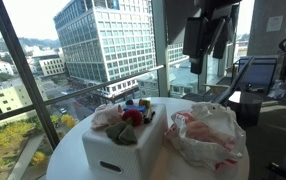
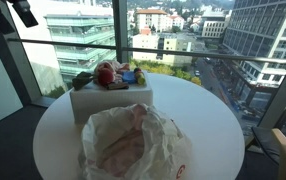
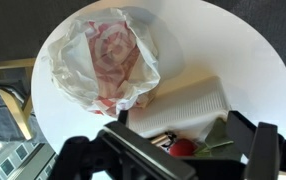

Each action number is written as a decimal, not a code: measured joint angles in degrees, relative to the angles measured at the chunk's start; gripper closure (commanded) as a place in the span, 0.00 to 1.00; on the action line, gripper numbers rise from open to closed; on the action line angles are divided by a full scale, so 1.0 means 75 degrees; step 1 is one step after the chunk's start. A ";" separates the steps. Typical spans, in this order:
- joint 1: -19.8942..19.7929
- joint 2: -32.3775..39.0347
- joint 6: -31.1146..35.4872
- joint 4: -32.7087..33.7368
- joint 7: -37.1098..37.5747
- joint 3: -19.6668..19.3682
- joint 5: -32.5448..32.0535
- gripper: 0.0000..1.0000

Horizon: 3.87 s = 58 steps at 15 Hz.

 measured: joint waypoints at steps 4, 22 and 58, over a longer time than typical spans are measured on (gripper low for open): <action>-0.0118 0.1223 0.1241 0.0074 -0.0159 -0.0059 -0.0436 0.00; 0.0872 0.7934 0.3469 0.3886 -0.0296 -0.1074 -0.3360 0.00; -0.0497 0.2881 0.0618 0.0415 0.0601 -0.2011 -0.2106 0.91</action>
